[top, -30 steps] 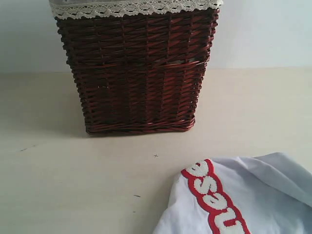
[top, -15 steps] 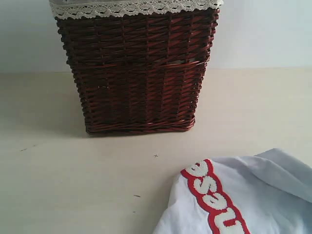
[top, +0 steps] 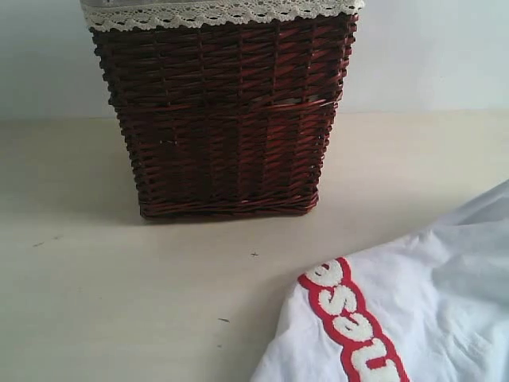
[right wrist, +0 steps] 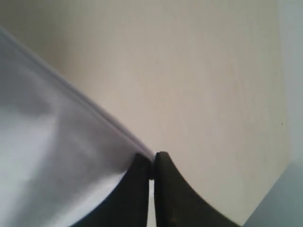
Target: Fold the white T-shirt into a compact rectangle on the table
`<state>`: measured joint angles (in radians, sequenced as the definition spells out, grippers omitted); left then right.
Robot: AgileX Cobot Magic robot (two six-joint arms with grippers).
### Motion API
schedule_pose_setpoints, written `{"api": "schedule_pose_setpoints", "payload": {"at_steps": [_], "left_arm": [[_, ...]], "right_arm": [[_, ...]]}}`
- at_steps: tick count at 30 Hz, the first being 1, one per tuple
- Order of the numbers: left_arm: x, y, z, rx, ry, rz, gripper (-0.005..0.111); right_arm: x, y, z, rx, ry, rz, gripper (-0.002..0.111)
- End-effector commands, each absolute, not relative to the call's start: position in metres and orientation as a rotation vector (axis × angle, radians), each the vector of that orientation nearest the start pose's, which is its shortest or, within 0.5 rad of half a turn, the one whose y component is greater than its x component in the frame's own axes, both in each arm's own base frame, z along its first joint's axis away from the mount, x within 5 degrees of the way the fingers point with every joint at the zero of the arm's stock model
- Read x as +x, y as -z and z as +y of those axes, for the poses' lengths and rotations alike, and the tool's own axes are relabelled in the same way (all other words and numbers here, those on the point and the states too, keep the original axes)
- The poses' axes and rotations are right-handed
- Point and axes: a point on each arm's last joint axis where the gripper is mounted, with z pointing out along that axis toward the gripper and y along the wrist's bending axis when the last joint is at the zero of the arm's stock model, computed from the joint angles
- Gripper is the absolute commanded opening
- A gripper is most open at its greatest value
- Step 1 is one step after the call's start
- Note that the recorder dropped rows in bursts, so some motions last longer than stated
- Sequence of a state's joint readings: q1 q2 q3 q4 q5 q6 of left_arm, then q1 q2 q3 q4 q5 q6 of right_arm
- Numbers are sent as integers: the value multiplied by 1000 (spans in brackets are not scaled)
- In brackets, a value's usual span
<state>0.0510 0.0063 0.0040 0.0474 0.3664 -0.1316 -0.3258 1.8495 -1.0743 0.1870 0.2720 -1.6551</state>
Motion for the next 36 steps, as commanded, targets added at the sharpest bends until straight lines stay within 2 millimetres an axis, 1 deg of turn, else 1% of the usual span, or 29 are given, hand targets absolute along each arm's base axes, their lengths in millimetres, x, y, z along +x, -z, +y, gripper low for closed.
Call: {"api": "schedule_pose_setpoints", "payload": {"at_steps": [1, 5, 7, 9, 12, 17, 18, 20, 22, 24, 25, 27, 28, 29, 30, 31, 32, 33, 34, 35, 36], "left_arm": [[53, -181, 4, -138, 13, 1831, 0], [53, -181, 4, -138, 13, 1831, 0], [53, -181, 4, -138, 13, 1831, 0], [53, -181, 4, -138, 13, 1831, 0], [53, -181, 4, -138, 13, 1831, 0], [53, -181, 4, -136, 12, 1831, 0], [53, -181, 4, -136, 12, 1831, 0], [53, -181, 4, -136, 12, 1831, 0], [53, -181, 4, -136, 12, 1831, 0], [53, -181, 4, -136, 12, 1831, 0], [53, -181, 4, -136, 12, 1831, 0], [53, -181, 4, -136, 12, 1831, 0], [53, -181, 4, -136, 12, 1831, 0], [53, -181, 4, -136, 12, 1831, 0], [53, -181, 4, -136, 12, 1831, 0], [53, -181, 4, -136, 12, 1831, 0], [53, -181, 4, -136, 12, 1831, 0], [53, -181, 4, -136, 12, 1831, 0], [53, -181, 4, -136, 12, 1831, 0], [53, -181, 4, -136, 12, 1831, 0], [53, -181, 4, -136, 12, 1831, 0]], "right_arm": [[376, -147, -127, -1366, 787, 2148, 0], [390, -135, -135, -1282, 946, 2063, 0], [396, -132, -138, -1241, 993, 2035, 0], [401, -132, -140, -1182, 1004, 2021, 0], [409, -134, -140, -1053, 964, 1999, 0], [416, -141, -136, -797, 795, 1990, 2], [417, -141, -135, -781, 766, 1990, 5], [417, -140, -133, -760, 720, 1991, 16], [418, -141, -131, -709, 676, 1994, 31], [419, -142, -131, -669, 655, 1978, 44], [420, -144, -131, -643, 645, 1960, 49], [421, -151, -130, -580, 622, 1921, 53], [421, -158, -130, -532, 603, 1898, 54], [420, -173, -129, -421, 550, 1879, 54], [418, -183, -129, -365, 524, 1886, 53], [414, -190, -130, -332, 510, 1911, 51], [410, -198, -130, -323, 514, 1955, 46], [405, -204, -130, -349, 532, 1999, 39], [397, -210, -133, -447, 592, 2065, 26], [393, -210, -136, -512, 634, 2097, 20], [388, -209, -143, -622, 704, 2124, 13]]}}
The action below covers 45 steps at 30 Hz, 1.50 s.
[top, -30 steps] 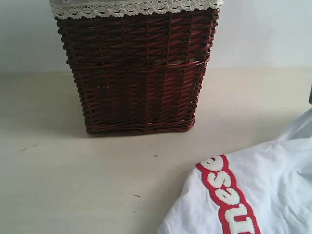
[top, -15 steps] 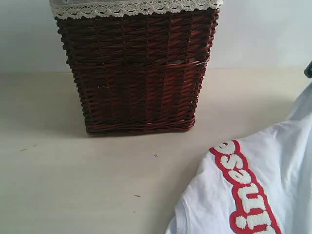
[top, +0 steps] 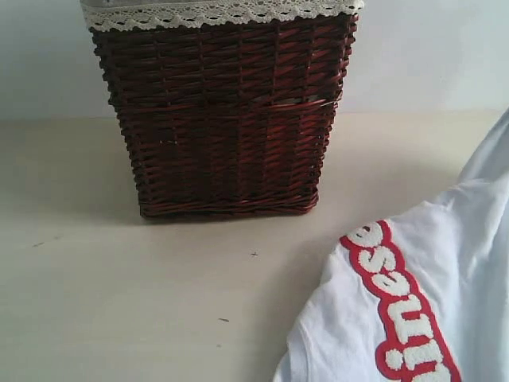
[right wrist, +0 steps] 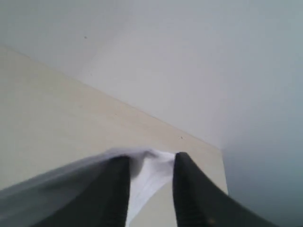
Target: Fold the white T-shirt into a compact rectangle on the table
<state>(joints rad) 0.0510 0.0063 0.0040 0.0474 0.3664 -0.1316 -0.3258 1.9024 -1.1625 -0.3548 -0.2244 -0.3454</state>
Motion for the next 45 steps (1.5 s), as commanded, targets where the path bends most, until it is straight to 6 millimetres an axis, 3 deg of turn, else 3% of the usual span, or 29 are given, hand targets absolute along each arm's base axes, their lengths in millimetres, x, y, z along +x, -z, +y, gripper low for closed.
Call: {"api": "schedule_pose_setpoints", "payload": {"at_steps": [1, 3, 6, 9, 11, 13, 15, 16, 17, 19, 21, 23, 25, 28, 30, 33, 34, 37, 40, 41, 42, 44, 45], "left_arm": [[53, -181, 4, -138, 13, 1831, 0], [53, -181, 4, -138, 13, 1831, 0], [53, -181, 4, -138, 13, 1831, 0], [53, -181, 4, -138, 13, 1831, 0], [53, -181, 4, -138, 13, 1831, 0], [53, -181, 4, -138, 13, 1831, 0], [53, -181, 4, -138, 13, 1831, 0], [53, -181, 4, -138, 13, 1831, 0], [53, -181, 4, -138, 13, 1831, 0], [53, -181, 4, -138, 13, 1831, 0], [53, -181, 4, -138, 13, 1831, 0], [53, -181, 4, -138, 13, 1831, 0], [53, -181, 4, -138, 13, 1831, 0], [53, -181, 4, -138, 13, 1831, 0], [53, -181, 4, -138, 13, 1831, 0], [53, -181, 4, -138, 13, 1831, 0], [53, -181, 4, -138, 13, 1831, 0], [53, -181, 4, -138, 13, 1831, 0], [53, -181, 4, -138, 13, 1831, 0], [53, -181, 4, -138, 13, 1831, 0], [53, -181, 4, -138, 13, 1831, 0], [53, -181, 4, -138, 13, 1831, 0], [53, -181, 4, -138, 13, 1831, 0]], "right_arm": [[386, -208, -148, -652, 731, 2128, 14], [382, -209, -158, -657, 758, 2133, 25], [386, -214, -155, -642, 747, 2056, 61], [391, -233, -150, -443, 626, 1908, 70], [384, -245, -150, -355, 604, 1947, 67], [372, -246, -154, -332, 653, 2095, 55], [358, -240, -158, -351, 708, 2266, 37], [340, -219, -161, -534, 774, 2471, 12], [332, -206, -162, -647, 780, 2550, 1], [288, -157, -157, -1116, 612, 2831, 0], [258, -134, -146, -1361, 442, 2897, 0], [244, -123, -139, -1428, 364, 2929, 0], [216, -109, -128, -1506, 211, 3027, 0], [183, -112, -120, -1678, -67, 3193, 0], [175, -120, -118, -1719, -101, 3223, 0], [181, -131, -123, -1720, 102, 3140, 0], [186, -139, -125, -1634, 263, 3089, 0], [192, -160, -126, -1450, 496, 2999, 0], [195, -188, -122, -1362, 663, 2818, 0], [198, -204, -112, -1384, 697, 2653, 0], [199, -210, -104, -1415, 670, 2568, 0], [205, -216, -67, -1504, 405, 2351, 0], [207, -212, -31, -1495, 77, 2220, 0]]}}
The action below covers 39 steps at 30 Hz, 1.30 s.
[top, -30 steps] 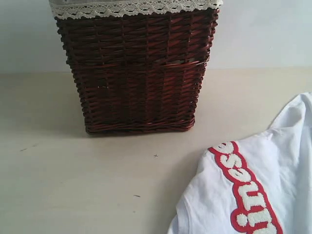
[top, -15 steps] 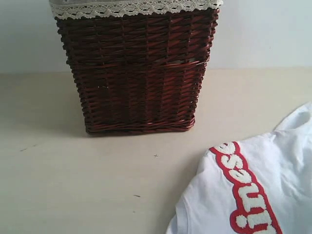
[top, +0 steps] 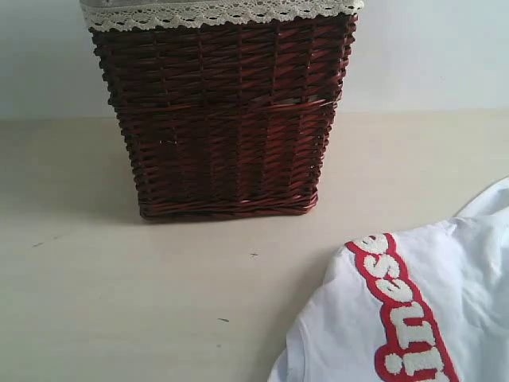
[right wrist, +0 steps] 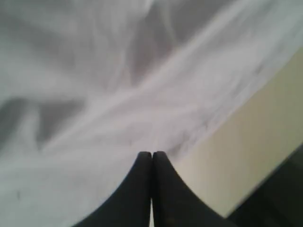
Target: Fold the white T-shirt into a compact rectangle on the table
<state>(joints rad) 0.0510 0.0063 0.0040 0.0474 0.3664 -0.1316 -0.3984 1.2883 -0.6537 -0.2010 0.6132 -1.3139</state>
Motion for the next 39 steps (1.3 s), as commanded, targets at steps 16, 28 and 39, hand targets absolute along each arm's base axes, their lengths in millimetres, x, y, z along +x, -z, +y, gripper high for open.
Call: {"api": "schedule_pose_setpoints", "payload": {"at_steps": [16, 28, 39], "left_arm": [[53, -181, 4, -138, 13, 1831, 0], [53, -181, 4, -138, 13, 1831, 0], [53, -181, 4, -136, 12, 1831, 0]], "right_arm": [[228, -118, 82, -1377, -367, 2352, 0], [228, -102, 145, -1536, -487, 2344, 0], [249, -206, 139, -1243, -115, 1987, 0]]}}
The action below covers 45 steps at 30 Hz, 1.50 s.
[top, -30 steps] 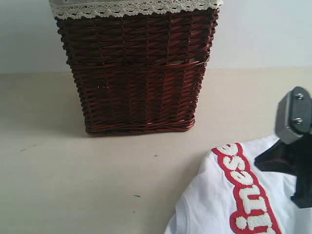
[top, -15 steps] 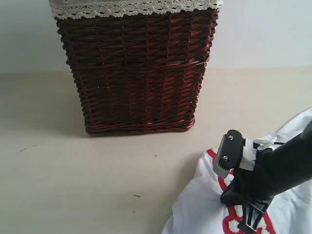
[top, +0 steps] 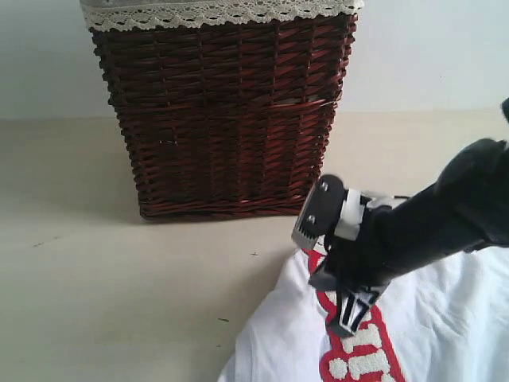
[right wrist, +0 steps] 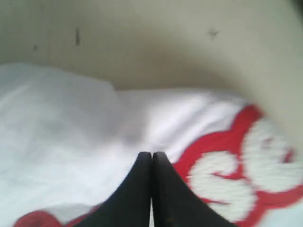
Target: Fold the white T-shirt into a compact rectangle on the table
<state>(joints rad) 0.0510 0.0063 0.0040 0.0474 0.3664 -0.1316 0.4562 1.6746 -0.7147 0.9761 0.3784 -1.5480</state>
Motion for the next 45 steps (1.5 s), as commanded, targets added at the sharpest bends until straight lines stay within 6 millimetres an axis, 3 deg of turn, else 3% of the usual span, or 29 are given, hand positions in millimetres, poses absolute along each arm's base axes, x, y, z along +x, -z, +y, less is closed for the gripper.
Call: {"api": "schedule_pose_setpoints", "payload": {"at_steps": [1, 3, 6, 9, 11, 14, 18, 20, 25, 29, 31, 45], "left_arm": [[53, -181, 4, -136, 12, 1831, 0], [53, -181, 4, -136, 12, 1831, 0], [53, -181, 4, -136, 12, 1831, 0], [53, -181, 4, -138, 13, 1831, 0], [53, -181, 4, -138, 13, 1831, 0], [53, -181, 4, -138, 13, 1831, 0], [53, -181, 4, -136, 12, 1831, 0], [53, -181, 4, -136, 12, 1831, 0], [53, -181, 4, -138, 14, 1831, 0], [53, -181, 4, -138, 14, 1831, 0], [53, -181, 4, -138, 14, 1831, 0], [53, -181, 4, -138, 13, 1831, 0]], "right_arm": [[247, -230, 133, -1166, -47, 1905, 0], [236, -280, 114, -970, 85, 1742, 0], [205, -338, 86, -738, 145, 1561, 0], [167, -368, 55, -462, 41, 1487, 0], [141, -374, 33, -275, -4, 1441, 3], [112, -352, 7, -33, -17, 1409, 10], [79, -299, -11, 98, 63, 1386, 17], [67, -275, -14, 81, 132, 1367, 17], [63, -220, -2, -186, 185, 1433, 17], [55, -208, 14, -366, 42, 1502, 17], [54, -206, 16, -341, -34, 1521, 17], [54, -206, 18, -277, -118, 1544, 17]]}}
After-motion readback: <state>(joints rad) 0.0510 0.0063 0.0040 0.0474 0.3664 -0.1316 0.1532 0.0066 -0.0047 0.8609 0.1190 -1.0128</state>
